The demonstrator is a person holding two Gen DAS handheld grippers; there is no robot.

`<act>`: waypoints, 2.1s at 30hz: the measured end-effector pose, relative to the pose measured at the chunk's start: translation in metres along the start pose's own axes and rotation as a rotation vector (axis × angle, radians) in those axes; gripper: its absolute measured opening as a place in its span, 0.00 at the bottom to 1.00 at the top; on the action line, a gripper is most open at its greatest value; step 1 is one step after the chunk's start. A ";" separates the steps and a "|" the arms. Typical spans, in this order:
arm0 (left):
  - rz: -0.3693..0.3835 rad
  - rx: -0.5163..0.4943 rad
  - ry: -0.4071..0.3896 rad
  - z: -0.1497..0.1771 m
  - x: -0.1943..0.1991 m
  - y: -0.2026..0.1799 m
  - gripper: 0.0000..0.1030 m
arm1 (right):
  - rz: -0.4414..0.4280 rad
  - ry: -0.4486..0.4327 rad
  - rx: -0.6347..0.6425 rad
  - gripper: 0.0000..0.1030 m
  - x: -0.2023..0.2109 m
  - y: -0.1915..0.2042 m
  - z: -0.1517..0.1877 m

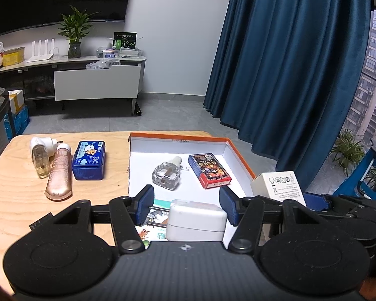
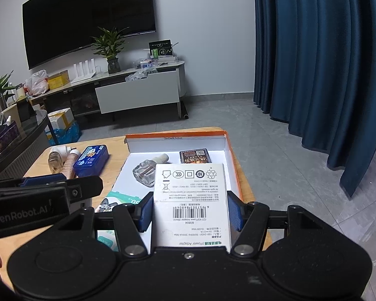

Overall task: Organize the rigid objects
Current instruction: 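Lower the white adapter into the tray with the left tool while the right tool lowers the charger box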

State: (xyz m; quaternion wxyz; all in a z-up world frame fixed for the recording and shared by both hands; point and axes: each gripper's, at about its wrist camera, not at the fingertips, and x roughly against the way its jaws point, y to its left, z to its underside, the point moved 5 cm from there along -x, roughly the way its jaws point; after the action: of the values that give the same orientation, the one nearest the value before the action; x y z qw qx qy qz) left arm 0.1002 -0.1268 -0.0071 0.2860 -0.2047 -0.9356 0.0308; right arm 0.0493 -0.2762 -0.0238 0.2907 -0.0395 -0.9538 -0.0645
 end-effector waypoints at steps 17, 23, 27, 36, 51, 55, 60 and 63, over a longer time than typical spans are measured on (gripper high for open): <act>-0.001 0.001 0.024 -0.001 -0.012 -0.001 0.56 | 0.006 0.015 -0.020 0.68 -0.013 -0.004 -0.006; -0.004 0.008 0.037 -0.003 -0.020 -0.001 0.56 | 0.007 0.031 -0.036 0.68 -0.021 -0.012 -0.010; -0.005 0.007 0.045 -0.005 -0.024 -0.001 0.56 | 0.009 0.038 -0.042 0.68 -0.025 -0.015 -0.014; -0.012 0.008 0.055 -0.016 -0.033 0.000 0.56 | 0.011 0.039 -0.045 0.68 -0.030 -0.016 -0.020; -0.015 -0.004 0.063 -0.035 -0.048 0.001 0.56 | 0.008 0.036 -0.048 0.68 -0.041 -0.016 -0.042; -0.014 -0.010 0.064 -0.038 -0.052 0.001 0.56 | 0.007 0.034 -0.054 0.68 -0.046 -0.017 -0.051; -0.011 -0.014 0.066 -0.041 -0.057 -0.001 0.56 | 0.008 0.034 -0.054 0.68 -0.049 -0.018 -0.054; -0.009 -0.017 0.073 -0.041 -0.061 -0.002 0.56 | 0.011 0.037 -0.056 0.68 -0.053 -0.019 -0.058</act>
State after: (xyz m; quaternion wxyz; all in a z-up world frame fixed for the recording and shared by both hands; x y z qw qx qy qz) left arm 0.1676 -0.1553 -0.0044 0.3184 -0.2038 -0.9257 0.0141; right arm 0.1229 -0.3052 -0.0079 0.3074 -0.0515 -0.9459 -0.0903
